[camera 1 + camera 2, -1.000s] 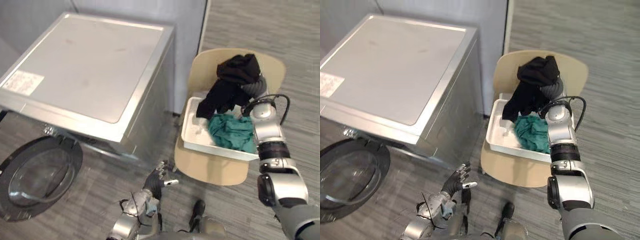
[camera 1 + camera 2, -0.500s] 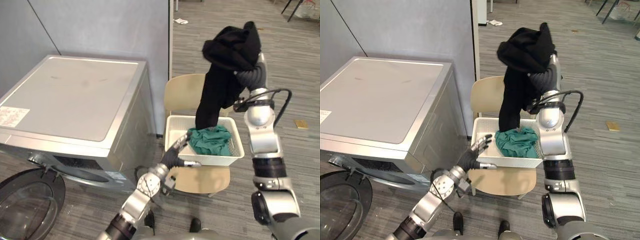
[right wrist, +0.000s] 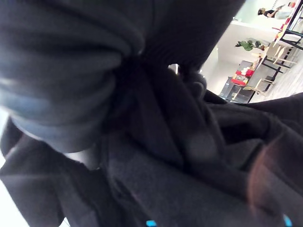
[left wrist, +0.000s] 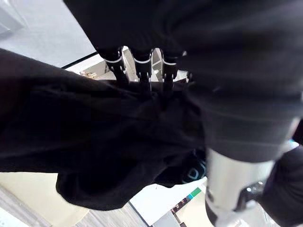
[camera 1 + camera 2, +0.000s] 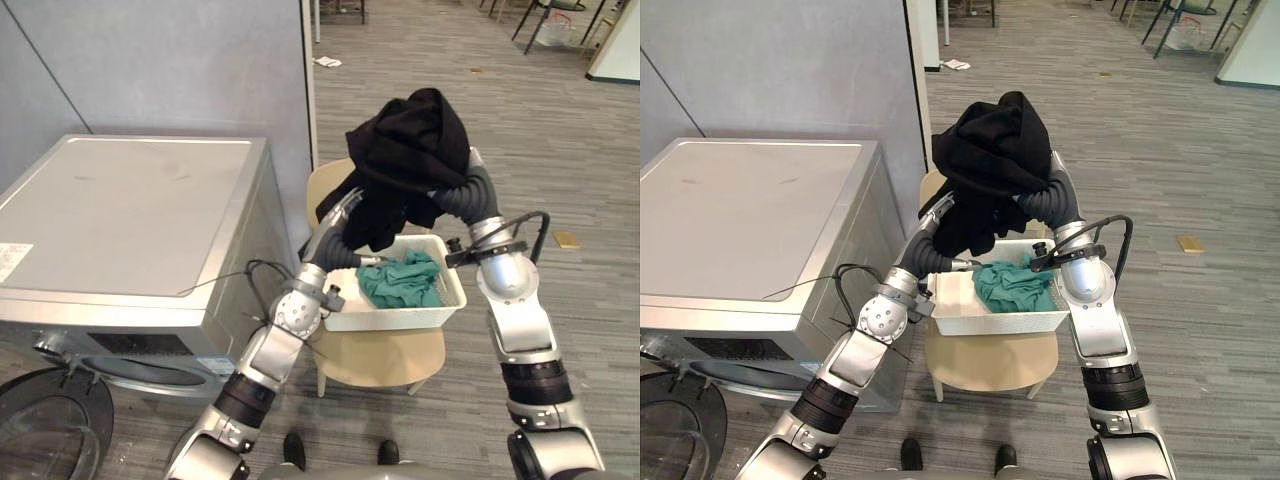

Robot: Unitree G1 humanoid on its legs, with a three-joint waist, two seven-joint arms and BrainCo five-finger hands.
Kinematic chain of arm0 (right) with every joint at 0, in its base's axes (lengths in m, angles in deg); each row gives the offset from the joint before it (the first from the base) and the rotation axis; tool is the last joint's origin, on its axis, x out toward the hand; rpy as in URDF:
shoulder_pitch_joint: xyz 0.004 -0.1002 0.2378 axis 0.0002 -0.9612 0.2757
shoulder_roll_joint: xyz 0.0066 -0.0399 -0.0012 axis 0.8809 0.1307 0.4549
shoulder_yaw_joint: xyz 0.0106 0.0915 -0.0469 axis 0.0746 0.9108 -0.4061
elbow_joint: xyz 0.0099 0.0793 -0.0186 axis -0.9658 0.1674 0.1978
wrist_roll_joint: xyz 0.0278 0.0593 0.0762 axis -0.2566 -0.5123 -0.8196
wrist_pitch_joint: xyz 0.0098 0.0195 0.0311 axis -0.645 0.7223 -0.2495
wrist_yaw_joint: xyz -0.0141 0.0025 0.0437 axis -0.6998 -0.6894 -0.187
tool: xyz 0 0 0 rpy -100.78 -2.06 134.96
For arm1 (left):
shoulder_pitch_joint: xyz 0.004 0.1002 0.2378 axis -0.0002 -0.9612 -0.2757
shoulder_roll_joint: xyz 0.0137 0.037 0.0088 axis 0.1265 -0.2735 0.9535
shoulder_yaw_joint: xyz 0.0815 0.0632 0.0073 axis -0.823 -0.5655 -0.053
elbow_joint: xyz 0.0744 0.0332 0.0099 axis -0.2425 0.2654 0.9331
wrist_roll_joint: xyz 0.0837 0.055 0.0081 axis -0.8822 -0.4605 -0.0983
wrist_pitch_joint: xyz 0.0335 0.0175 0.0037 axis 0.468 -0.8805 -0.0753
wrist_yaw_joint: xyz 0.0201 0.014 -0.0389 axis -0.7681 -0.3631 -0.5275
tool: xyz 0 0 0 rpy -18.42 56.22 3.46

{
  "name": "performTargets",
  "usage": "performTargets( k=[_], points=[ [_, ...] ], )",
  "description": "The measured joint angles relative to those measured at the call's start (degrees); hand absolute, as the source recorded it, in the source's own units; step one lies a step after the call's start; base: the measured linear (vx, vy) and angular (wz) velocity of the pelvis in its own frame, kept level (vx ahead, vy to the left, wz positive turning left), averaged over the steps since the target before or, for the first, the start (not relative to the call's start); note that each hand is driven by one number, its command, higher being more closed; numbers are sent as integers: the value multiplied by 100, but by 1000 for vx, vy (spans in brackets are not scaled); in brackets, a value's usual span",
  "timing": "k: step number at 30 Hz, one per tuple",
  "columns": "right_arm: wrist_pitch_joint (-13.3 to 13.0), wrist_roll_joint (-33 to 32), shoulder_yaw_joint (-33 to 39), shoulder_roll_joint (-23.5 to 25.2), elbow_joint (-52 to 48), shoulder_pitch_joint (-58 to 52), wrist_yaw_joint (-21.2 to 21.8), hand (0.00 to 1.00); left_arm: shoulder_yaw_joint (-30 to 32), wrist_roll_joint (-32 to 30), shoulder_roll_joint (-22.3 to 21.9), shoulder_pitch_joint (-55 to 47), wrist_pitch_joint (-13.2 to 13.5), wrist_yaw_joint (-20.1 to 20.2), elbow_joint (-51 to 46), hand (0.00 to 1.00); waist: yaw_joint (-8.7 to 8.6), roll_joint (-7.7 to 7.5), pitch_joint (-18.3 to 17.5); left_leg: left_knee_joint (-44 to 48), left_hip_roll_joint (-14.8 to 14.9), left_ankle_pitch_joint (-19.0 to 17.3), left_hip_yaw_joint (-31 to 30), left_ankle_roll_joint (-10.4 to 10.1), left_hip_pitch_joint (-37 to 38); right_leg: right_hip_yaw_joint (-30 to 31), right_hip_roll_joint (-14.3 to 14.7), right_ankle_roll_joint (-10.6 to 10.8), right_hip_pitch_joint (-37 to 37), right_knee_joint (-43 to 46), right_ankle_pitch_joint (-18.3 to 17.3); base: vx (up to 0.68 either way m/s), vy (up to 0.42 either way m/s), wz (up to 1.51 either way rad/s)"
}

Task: Pick up the laundry basket with both hands and put the clothes into the washing machine.

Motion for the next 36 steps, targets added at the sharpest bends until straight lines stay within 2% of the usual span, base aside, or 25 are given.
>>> performTargets(
  k=[6,12,16,18,20,26,29,32,36],
  points=[
    [2,-400,-148,0,-2,-189,176,100,4,63,-52,57,-4,26,0,0,-12,-12,-16,-1,-3,-1,1,0,-6,-1,11,3,9,-40,11,0,0,0],
    [5,-900,-287,-1,-2,-222,366,100,-56,849,-101,58,-3,371,1,0,13,-33,-93,-1,-31,0,-13,0,-46,-8,10,1,-3,-72,18,23,-3,2],
    [8,-1335,-557,-13,-1,-221,489,100,-215,1837,-85,61,-7,650,21,0,10,-34,-172,-1,-43,-1,-24,1,-50,-12,9,8,25,-136,42,34,-7,1],
    [15,-1629,-686,-22,-1,-221,498,100,-268,2500,-84,61,-18,684,98,0,14,-34,-173,-1,-45,0,-35,2,-46,-12,8,7,33,-137,44,4,-1,2],
    [32,-1826,-802,-66,-1,-220,533,100,-312,2844,-83,61,-69,680,134,0,14,-34,-173,-2,-49,0,-34,2,-42,-12,6,10,36,-138,50,0,0,0],
    [57,-2300,-1368,-103,0,-204,572,100,-645,3063,-83,274,-124,596,533,0,58,-29,-317,-3,-62,0,-34,2,-47,-8,-5,9,20,-153,57,0,0,0],
    [48,-2743,-1653,-98,-1,-94,575,100,-645,3052,-81,341,-122,488,652,0,65,-28,-336,-3,-60,-1,-27,2,-47,-4,-3,5,-5,-158,58,4,-5,-2],
    [34,-3069,-2036,-96,-1,-31,575,100,-709,2930,-79,377,-117,394,846,0,84,-29,-344,-3,-61,-1,-25,2,-47,12,-4,-1,-6,-162,64,0,0,0],
    [1,-3587,-2591,-40,-1,4,585,100,-1117,2505,-47,378,-116,266,1038,0,152,-30,-354,-2,-63,-1,-24,2,-57,22,-4,-13,-11,-175,81,8,-2,0]
  ],
)
